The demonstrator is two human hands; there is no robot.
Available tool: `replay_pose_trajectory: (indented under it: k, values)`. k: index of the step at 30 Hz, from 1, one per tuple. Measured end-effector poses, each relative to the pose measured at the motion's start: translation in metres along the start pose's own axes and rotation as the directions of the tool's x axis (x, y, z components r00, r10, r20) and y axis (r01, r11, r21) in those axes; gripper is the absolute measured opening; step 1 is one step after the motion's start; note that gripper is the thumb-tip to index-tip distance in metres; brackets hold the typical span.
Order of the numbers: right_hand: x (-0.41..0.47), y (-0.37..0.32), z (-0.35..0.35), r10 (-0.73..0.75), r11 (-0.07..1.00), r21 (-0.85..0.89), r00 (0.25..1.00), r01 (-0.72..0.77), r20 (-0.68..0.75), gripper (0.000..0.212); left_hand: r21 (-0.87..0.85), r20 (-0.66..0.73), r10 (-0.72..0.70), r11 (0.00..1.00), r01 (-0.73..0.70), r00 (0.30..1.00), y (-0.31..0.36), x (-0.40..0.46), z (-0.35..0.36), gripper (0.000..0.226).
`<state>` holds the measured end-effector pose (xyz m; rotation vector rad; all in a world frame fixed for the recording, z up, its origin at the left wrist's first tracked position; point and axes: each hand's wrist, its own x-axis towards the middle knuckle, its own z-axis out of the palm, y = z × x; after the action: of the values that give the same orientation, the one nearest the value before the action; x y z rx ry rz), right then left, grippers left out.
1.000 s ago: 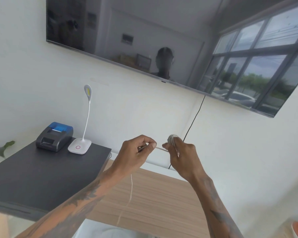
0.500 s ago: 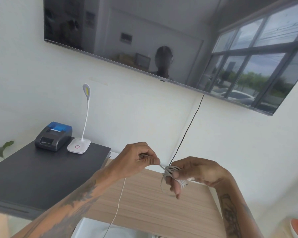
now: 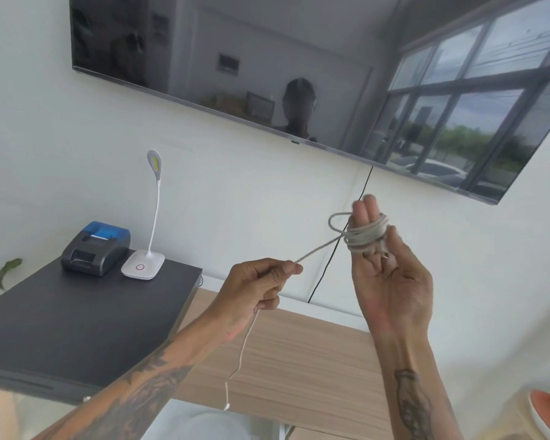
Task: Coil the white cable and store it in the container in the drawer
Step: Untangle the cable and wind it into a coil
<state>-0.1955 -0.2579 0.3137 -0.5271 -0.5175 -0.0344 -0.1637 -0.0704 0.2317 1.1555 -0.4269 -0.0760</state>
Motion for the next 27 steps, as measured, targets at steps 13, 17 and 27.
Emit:
replay_pose_trajectory:
  k: [13,17,27]
  values:
    - [0.0,0.028,-0.031,0.142,-0.581,-0.794,0.983,0.176,0.113,0.029,0.28,-0.041,-0.045,0.958,0.055,0.998,0.0,0.004,-0.012,0.023]
    - [0.002,0.014,-0.025,0.326,-0.31,-0.946,0.924,-0.098,-0.202,0.058,0.347,-0.003,-0.073,0.935,0.07,0.997,0.001,0.006,-0.018,0.03]
    - [0.003,-0.023,-0.025,0.522,0.405,-0.711,0.784,-0.574,-0.336,0.055,0.205,0.037,-0.09,0.975,0.08,0.995,0.011,0.007,-0.018,0.038]
